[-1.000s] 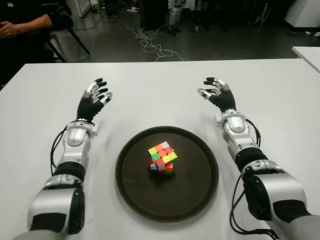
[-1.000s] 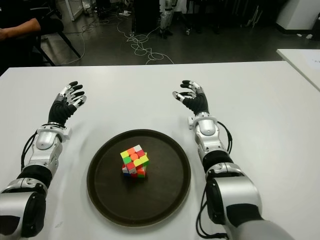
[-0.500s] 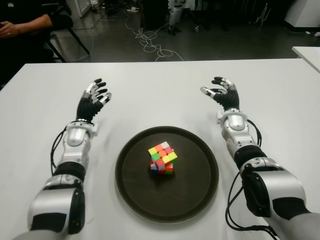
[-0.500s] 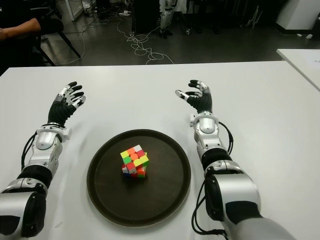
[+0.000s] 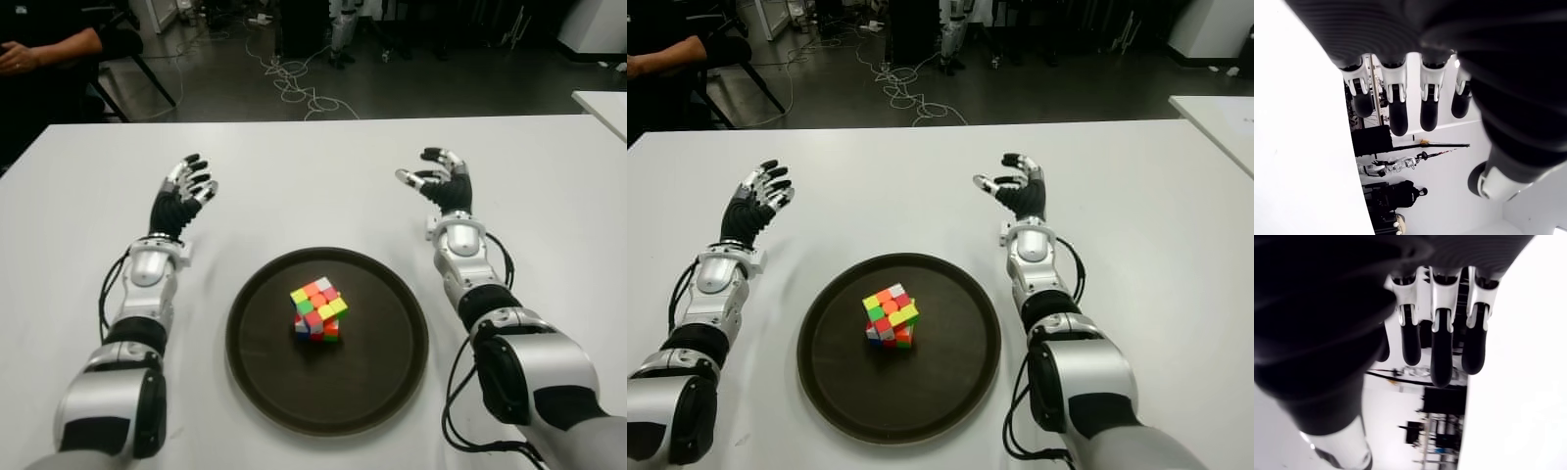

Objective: Pick up the Rubik's Cube and put it in the plate

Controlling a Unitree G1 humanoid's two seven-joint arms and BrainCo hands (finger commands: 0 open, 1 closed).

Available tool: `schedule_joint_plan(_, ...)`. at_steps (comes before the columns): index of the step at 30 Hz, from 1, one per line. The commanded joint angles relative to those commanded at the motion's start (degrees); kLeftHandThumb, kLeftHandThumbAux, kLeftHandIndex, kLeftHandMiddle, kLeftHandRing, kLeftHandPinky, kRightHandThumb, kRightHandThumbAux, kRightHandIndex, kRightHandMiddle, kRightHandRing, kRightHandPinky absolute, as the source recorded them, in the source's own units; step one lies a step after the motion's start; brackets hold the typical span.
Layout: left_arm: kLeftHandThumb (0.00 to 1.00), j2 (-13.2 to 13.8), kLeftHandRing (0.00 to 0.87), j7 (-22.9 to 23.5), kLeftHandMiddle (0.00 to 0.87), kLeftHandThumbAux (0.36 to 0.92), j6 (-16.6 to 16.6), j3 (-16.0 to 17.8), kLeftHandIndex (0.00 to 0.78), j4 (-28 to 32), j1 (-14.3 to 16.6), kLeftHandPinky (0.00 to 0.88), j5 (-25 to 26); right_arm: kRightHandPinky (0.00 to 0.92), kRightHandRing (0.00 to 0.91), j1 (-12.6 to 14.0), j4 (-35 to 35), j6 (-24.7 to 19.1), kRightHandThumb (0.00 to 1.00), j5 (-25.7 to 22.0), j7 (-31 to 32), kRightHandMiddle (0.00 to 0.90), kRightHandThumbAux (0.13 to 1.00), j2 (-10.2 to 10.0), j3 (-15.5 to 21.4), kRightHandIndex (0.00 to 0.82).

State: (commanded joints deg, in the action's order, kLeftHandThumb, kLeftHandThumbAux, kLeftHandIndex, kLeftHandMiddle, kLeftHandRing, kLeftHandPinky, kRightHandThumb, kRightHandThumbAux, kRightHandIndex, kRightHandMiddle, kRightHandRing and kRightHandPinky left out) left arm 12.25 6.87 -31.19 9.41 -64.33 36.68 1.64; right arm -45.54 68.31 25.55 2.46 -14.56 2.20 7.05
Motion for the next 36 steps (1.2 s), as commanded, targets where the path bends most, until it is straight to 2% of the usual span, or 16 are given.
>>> schedule_joint_plan(4, 0.0, 0.14, 0.148, -0.38, 0.169, 0.681, 0.11, -0.01, 0.113, -0.09, 0.01, 0.116, -0.22, 0.505, 0.475, 0.31, -0.29, 1.23, 0.183, -0.18, 0.06, 0.433, 0.877, -0.15, 0.03, 0.347)
schedule_joint_plan(5, 0.0, 0.15, 0.148, -0.47, 0.168, 0.686, 0.18, 0.01, 0.111, -0.09, 0.02, 0.117, -0.23, 0.5, 0.473, 0.38, -0.43, 1.43, 0.362, -0.21, 0.04, 0.434, 0.827, -0.19, 0.03, 0.37)
schedule_joint_plan(6, 0.001, 0.16, 0.148, -0.61, 0.168, 0.689, 0.24, 0.02, 0.109, -0.11, 0.04, 0.116, -0.26, 0.495, 0.472, 0.43, -0.51, 1.57, 0.477, -0.22, 0.0, 0.435, 0.794, -0.21, 0.03, 0.385)
schedule_joint_plan(9, 0.0, 0.18, 0.147, -0.84, 0.166, 0.694, 0.3, 0.03, 0.107, -0.22, 0.09, 0.112, -0.31, 0.484, 0.467, 0.53, -0.67, 1.73, 0.616, -0.18, -0.08, 0.435, 0.756, -0.23, 0.0, 0.404)
schedule_joint_plan(11, 0.0, 0.18, 0.146, -0.92, 0.165, 0.696, 0.3, 0.06, 0.106, -0.25, 0.07, 0.111, -0.29, 0.479, 0.464, 0.67, -0.92, 1.89, 0.649, -0.14, -0.16, 0.434, 0.746, -0.25, -0.04, 0.408)
schedule_joint_plan(24, 0.0, 0.01, 0.137, -0.32, 0.159, 0.684, -0.84, 0.64, 0.107, -0.6, -0.09, 0.107, 0.17, 0.487, 0.466, 1.84, -2.92, 2.47, 0.68, 0.03, -0.8, 0.438, 0.736, -0.37, -0.33, 0.413)
schedule_joint_plan(28, 0.0, -0.01, 0.137, -0.24, 0.16, 0.665, -1.05, 0.73, 0.112, -0.64, -0.03, 0.105, 0.23, 0.492, 0.473, 2.23, -3.8, 2.45, 0.681, -0.19, -0.54, 0.443, 0.736, -0.5, -0.26, 0.414)
schedule_joint_plan(36, 0.0, -0.1, 0.143, -0.07, 0.168, 0.672, -1.42, 1.14, 0.114, -0.52, -0.21, 0.102, 0.6, 0.464, 0.452, 2.85, -5.09, 2.34, 0.682, -0.25, -0.59, 0.431, 0.738, -0.85, -0.25, 0.412)
